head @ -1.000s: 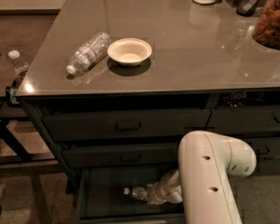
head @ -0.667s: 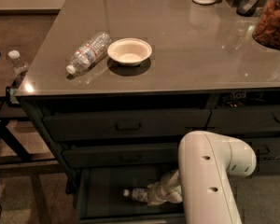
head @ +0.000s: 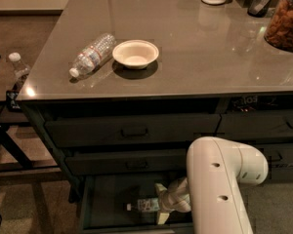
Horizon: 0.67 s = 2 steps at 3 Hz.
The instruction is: Place blue plastic bottle into bottom drawer
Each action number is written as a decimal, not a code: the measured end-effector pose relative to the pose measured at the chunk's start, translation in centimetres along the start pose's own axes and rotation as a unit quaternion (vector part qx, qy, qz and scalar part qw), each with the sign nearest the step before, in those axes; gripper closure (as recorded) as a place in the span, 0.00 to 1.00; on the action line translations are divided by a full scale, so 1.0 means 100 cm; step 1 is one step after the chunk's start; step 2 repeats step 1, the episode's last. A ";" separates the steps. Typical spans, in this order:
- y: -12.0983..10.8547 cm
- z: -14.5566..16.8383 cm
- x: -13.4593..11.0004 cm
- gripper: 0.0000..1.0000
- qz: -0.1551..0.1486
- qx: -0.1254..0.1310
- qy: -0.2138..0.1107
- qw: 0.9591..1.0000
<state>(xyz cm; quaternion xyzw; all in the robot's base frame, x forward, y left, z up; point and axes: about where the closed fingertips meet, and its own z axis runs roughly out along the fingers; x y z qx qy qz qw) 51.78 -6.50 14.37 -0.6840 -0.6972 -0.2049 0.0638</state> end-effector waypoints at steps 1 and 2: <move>0.000 0.000 0.000 0.00 0.000 0.000 0.000 1.000; 0.000 0.000 0.000 0.00 0.000 0.000 0.000 1.000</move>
Offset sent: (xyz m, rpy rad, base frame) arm 0.0000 0.0000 0.0000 0.0000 0.0000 0.0000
